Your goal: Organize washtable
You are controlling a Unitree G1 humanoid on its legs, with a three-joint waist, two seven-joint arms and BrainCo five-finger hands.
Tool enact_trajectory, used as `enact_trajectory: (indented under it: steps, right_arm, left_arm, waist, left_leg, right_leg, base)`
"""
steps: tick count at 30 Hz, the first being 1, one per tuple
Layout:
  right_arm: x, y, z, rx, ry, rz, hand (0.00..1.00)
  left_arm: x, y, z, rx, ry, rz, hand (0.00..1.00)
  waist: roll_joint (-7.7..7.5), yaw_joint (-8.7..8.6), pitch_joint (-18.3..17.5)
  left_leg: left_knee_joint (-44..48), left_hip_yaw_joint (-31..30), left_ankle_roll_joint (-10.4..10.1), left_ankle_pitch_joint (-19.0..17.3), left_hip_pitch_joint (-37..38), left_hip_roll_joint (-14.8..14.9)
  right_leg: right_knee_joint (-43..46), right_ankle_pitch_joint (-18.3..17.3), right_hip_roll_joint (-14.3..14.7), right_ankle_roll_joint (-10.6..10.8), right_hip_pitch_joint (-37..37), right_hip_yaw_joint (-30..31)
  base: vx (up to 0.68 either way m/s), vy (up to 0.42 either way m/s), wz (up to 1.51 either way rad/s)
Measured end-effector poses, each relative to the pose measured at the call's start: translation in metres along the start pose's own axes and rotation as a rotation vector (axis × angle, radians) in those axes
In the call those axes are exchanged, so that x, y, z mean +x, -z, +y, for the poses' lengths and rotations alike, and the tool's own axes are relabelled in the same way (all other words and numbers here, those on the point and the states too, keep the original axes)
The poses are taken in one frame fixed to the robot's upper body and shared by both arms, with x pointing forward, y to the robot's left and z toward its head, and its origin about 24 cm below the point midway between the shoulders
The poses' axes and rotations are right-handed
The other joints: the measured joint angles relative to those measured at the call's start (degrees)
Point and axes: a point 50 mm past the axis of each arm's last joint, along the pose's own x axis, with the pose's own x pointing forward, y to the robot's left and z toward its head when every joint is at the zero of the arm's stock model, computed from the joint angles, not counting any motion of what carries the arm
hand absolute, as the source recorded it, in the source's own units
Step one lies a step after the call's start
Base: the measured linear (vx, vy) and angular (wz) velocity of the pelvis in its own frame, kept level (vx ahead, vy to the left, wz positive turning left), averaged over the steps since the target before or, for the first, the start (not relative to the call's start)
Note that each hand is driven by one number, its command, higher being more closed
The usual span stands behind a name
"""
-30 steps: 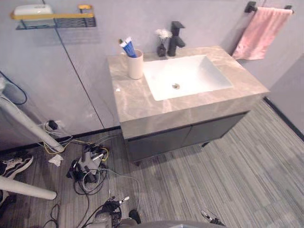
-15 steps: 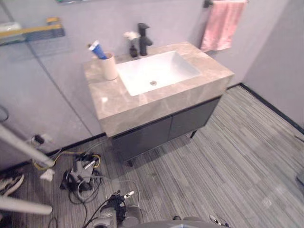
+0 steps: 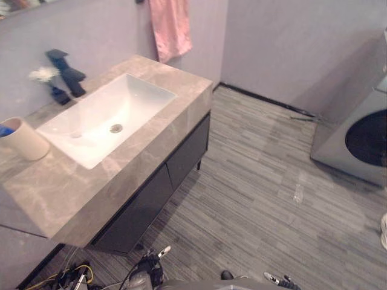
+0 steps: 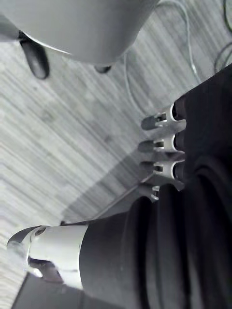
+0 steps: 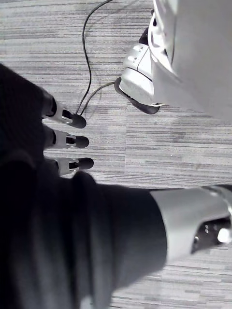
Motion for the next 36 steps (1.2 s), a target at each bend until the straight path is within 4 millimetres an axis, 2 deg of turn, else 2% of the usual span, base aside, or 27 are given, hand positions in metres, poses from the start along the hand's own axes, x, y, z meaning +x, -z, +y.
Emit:
enact_trajectory:
  steps: [1, 2, 3, 4, 5, 6, 7, 8, 10, 13, 14, 15, 16, 17, 18, 21, 23, 24, 25, 26, 27, 28, 29, 30, 32, 34, 36]
  right_arm:
    - [0.0, -0.001, 0.001, 0.001, -0.008, -0.004, 0.0]
    - [0.001, -0.005, 0.007, 0.006, -0.023, -0.011, 0.0]
    - [0.002, -0.007, 0.011, 0.02, -0.03, -0.013, 0.0]
    - [0.003, -0.014, 0.011, 0.035, -0.031, -0.036, 0.0]
    - [0.003, -0.024, 0.027, 0.044, -0.072, -0.073, 0.0]
    - [0.003, -0.026, 0.031, 0.046, -0.085, -0.079, 0.0]
    - [0.003, -0.026, 0.034, 0.05, -0.087, -0.084, 0.0]
    - [0.003, -0.025, 0.033, 0.051, -0.083, -0.08, 0.0]
    - [0.003, -0.025, 0.032, 0.046, -0.078, -0.077, 0.0]
    - [0.003, -0.019, 0.032, 0.061, -0.068, -0.043, 0.0]
    - [0.003, -0.016, 0.031, 0.067, -0.057, -0.031, 0.0]
    - [0.003, -0.012, 0.023, 0.096, -0.029, -0.012, 0.0]
    - [0.003, -0.01, 0.018, 0.105, -0.012, -0.01, 0.0]
    - [0.003, -0.007, 0.009, 0.123, 0.018, 0.007, 0.0]
    - [0.003, -0.004, 0.006, 0.127, 0.027, 0.017, 0.0]
    - [-0.001, 0.013, 0.002, 0.162, 0.046, 0.072, 0.0]
    - [-0.003, 0.02, -0.001, 0.162, 0.053, 0.089, 0.0]
    - [-0.003, 0.022, 0.001, 0.156, 0.047, 0.093, 0.0]
    - [-0.004, 0.024, 0.001, 0.152, 0.046, 0.096, 0.0]
    - [-0.004, 0.027, -0.001, 0.15, 0.051, 0.1, 0.0]
    - [-0.005, 0.026, -0.004, 0.146, 0.058, 0.095, 0.0]
    - [-0.004, 0.025, -0.008, 0.132, 0.062, 0.089, 0.0]
    - [-0.003, 0.02, -0.009, 0.117, 0.063, 0.068, 0.0]
    - [-0.003, 0.018, -0.008, 0.125, 0.061, 0.061, 0.0]
    - [-0.002, 0.017, -0.006, 0.152, 0.06, 0.055, 0.0]
    - [-0.003, 0.019, -0.009, 0.159, 0.067, 0.06, 0.0]
    - [-0.004, 0.02, -0.009, 0.159, 0.066, 0.06, 0.0]
  left_arm:
    - [0.001, -0.001, -0.005, 0.013, 0.015, 0.0, 0.0]
    - [0.001, -0.003, -0.01, 0.04, 0.034, -0.005, 0.0]
    - [0.002, -0.006, -0.015, 0.058, 0.052, -0.012, 0.0]
    - [0.002, -0.007, -0.022, 0.063, 0.067, -0.017, 0.0]
    - [0.003, -0.01, -0.016, 0.073, 0.053, -0.016, 0.0]
    - [0.003, -0.009, -0.015, 0.079, 0.05, -0.015, 0.0]
    - [0.003, -0.009, -0.015, 0.099, 0.055, -0.013, 0.0]
    - [0.003, -0.008, -0.016, 0.12, 0.064, -0.012, 0.0]
    - [0.002, 0.001, -0.013, 0.184, 0.074, 0.021, 0.0]
    - [0.003, 0.0, 0.0, 0.21, 0.048, 0.026, 0.0]
    - [0.003, 0.0, 0.003, 0.213, 0.04, 0.028, 0.0]
    - [0.003, 0.002, 0.007, 0.218, 0.032, 0.038, 0.0]
    - [0.002, 0.006, 0.008, 0.219, 0.032, 0.053, 0.0]
    - [0.001, 0.011, 0.005, 0.217, 0.046, 0.073, 0.0]
    - [0.001, 0.012, 0.003, 0.212, 0.053, 0.076, 0.0]
    - [0.002, 0.007, -0.003, 0.193, 0.068, 0.061, 0.0]
    - [0.003, 0.002, -0.005, 0.169, 0.066, 0.045, 0.0]
    - [0.003, 0.003, -0.004, 0.168, 0.063, 0.048, 0.0]
    - [0.003, 0.001, -0.003, 0.168, 0.061, 0.044, 0.0]
    - [0.004, -0.002, -0.003, 0.156, 0.057, 0.028, 0.0]
    - [0.003, -0.002, -0.003, 0.143, 0.055, 0.023, 0.0]
    - [0.003, -0.001, -0.003, 0.12, 0.051, 0.018, 0.0]
    - [0.002, 0.001, 0.002, 0.097, 0.035, 0.017, 0.0]
    - [0.002, 0.002, 0.006, 0.076, 0.019, 0.016, 0.0]
    - [0.0, 0.005, 0.013, 0.021, -0.014, 0.019, 0.0]
    - [-0.002, 0.01, 0.021, -0.024, -0.041, 0.016, 0.0]
    - [-0.002, 0.01, 0.022, -0.053, -0.053, 0.017, 0.0]
  waist:
    - [-0.18, -0.07, 0.08]
    - [-1.38, 0.1, 0.82]
    - [-0.85, -0.33, 0.22]
    - [1.52, -1.55, 0.72]
    - [-0.31, -1.35, 1.86]
    - [-0.65, -1.47, 2.28]
    - [-1.12, -2.05, 3.56]
    - [-1.21, -2.43, 3.85]
    - [-1.4, -2.96, 3.53]
    - [-2.85, -2.83, 3.9]
    - [-3.5, -2.84, 3.83]
    - [-3.01, -2.76, 3.99]
    - [-2.48, -2.87, 4.08]
    - [-0.87, -3.17, 3.82]
    - [-0.42, -3.11, 3.86]
    - [-0.44, -4.33, 3.88]
    - [-1.69, -4.46, 4.13]
    - [-2.32, -4.54, 4.1]
    - [-2.57, -4.51, 4.23]
    - [-2.52, -4.35, 4.44]
    - [-1.92, -4.43, 4.57]
    - [-0.64, -4.22, 5.05]
    - [0.44, -4.09, 5.47]
    - [0.48, -4.1, 5.75]
    - [0.22, -3.49, 6.28]
    - [0.1, -2.01, 6.47]
    - [-0.03, -2.13, 6.79]
  left_leg:
    - [3.9, 0.51, 0.23, 1.47, -1.31, -1.31]
    - [5.8, -0.37, 2.63, -0.16, -3.94, -2.65]
    - [-5.74, -2.51, 4.47, -0.69, -1.85, -3.22]
    - [-14.63, -0.57, 1.87, 8.64, -0.15, 0.42]
    - [-15.56, 5.52, 1.7, 8.91, 2.02, -0.42]
    - [-15.66, 8.17, 1.87, 8.77, 2.88, -0.36]
    - [-15.95, 12.33, 1.83, 8.65, 5.26, -0.16]
    - [-16.09, 14.34, 1.66, 8.49, 6.29, 0.05]
    - [-15.86, 22.23, 1.22, 6.91, 8.28, 1.38]
    - [-13.5, 30.36, 0.28, 6.14, 9.49, 2.86]
    - [-12.78, 31.36, -0.01, 5.94, 10.03, 2.69]
    - [-11.56, 31.96, -1.68, 4.03, 11.53, 3.8]
    - [-11.62, 31.89, -2.07, 3.53, 11.77, 4.78]
    - [-11.95, 31.14, -2.44, 2.91, 12.27, 6.08]
    - [-11.99, 31.16, -2.57, 2.93, 12.78, 6.89]
    - [-11.05, 31.32, -3.48, 3.21, 13.45, 8.58]
    - [-8.54, 31.93, -4.51, 3.06, 13.25, 9.6]
    - [-2.85, 32.5, -6.08, 2.07, 11.98, 11.6]
    - [1.79, 32.43, -6.05, 1.51, 10.45, 13.06]
    - [15.67, 31.46, -5.52, 1.27, 6.72, 17.99]
    - [21.63, 30.14, -4.51, 1.75, 4.98, 20.2]
    - [31.73, 26.91, -1.13, 3.46, 1.22, 24.21]
    - [37.83, 22.76, -0.14, 2.99, -1.96, 25.39]
    - [39.26, 20.34, -0.79, 2.19, -3.48, 24.44]
    - [37.55, 13.98, -2.46, -0.36, -7.02, 18.81]
    - [24.49, 8.98, -3.0, -2.67, -9.45, 12.55]
    - [12.5, 6.24, -3.03, -2.46, -10.51, 10.84]
  right_leg:
    - [1.34, 0.1, -0.87, -0.11, -0.3, 0.41]
    - [3.3, 0.1, -2.49, -0.1, -1.31, 1.65]
    - [4.27, 0.1, -2.24, 0.02, -2.86, 1.73]
    - [5.63, -0.27, -0.05, 0.18, -3.99, -1.12]
    - [11.01, -2.19, -1.42, 0.51, -6.8, -7.26]
    - [13.15, -2.73, -2.03, 0.4, -7.9, -12.06]
    - [16.91, -4.31, -5.31, -0.42, -8.67, -23.94]
    - [18.26, -4.83, -7.74, -1.18, -8.65, -30.43]
    - [20.28, -5.88, -15.11, -3.37, -8.27, -51.02]
    - [15.08, -5.92, -19.17, -4.09, -6.69, -64.03]
    - [12.19, -4.1, -19.25, -4.43, -6.25, -64.58]
    - [7.84, 1.05, -16.11, -7.23, -5.07, -61.63]
    - [5.81, 1.75, -14.01, -7.2, -4.55, -60.41]
    - [1.03, 3.64, -9.95, -7.6, -3.59, -57.53]
    - [-1.14, 4.51, -8.24, -7.71, -2.79, -56.51]
    - [-8.37, 4.24, -3.53, -6.14, 0.01, -51.95]
    - [-10.56, 3.8, -1.74, -5.37, 0.65, -49.31]
    - [-10.74, 3.58, -1.18, -5.64, 0.95, -48.43]
    - [-11.08, 3.43, -1.01, -5.84, 1.46, -48.02]
    - [-12.32, 3.17, -0.07, -5.97, 3.77, -47.1]
    - [-12.45, 3.0, 0.73, -6.23, 4.46, -46.69]
    - [-12.12, 2.09, 2.64, -7.53, 5.44, -45.46]
    - [-11.89, 1.72, 3.91, -8.08, 6.35, -43.51]
    - [-11.62, 1.46, 4.16, -8.49, 6.59, -42.26]
    - [-10.78, 1.36, 4.14, -8.42, 6.9, -37.63]
    - [-10.34, 1.45, 3.78, -8.09, 7.18, -32.46]
    - [-10.35, 1.28, 3.78, -7.86, 7.63, -29.44]
  base:
    - [0.07, 0.054, -1.05]
    - [0.0, 0.048, -1.19]
    - [-0.11, 0.013, -1.17]
    - [-0.08, -0.019, -1.65]
    - [-0.03, 0.014, -1.67]
    - [0.07, 0.079, -1.95]
    - [0.03, 0.067, -1.36]
    - [0.05, 0.062, -1.57]
    - [0.07, 0.004, -1.65]
    - [0.06, -0.169, -1.7]
    - [0.14, -0.35, -2.0]
    - [0.14, -0.331, -1.71]
    - [0.17, -0.394, -1.89]
    - [0.12, -0.265, -1.28]
    - [0.14, -0.322, -1.39]
    - [0.1, -0.232, -0.74]
    - [0.05, -0.18, -0.54]
    - [0.01, -0.13, -0.37]
    - [-0.01, -0.201, -0.36]
    - [-0.03, -0.172, -0.22]
    - [-0.04, -0.215, -0.42]
    - [-0.05, -0.17, -0.62]
    - [-0.08, -0.152, -0.74]
    - [-0.16, -0.135, -0.93]
    - [-0.28, -0.098, -1.08]
    - [-0.49, -0.086, -1.32]
    - [-0.46, -0.076, -0.95]
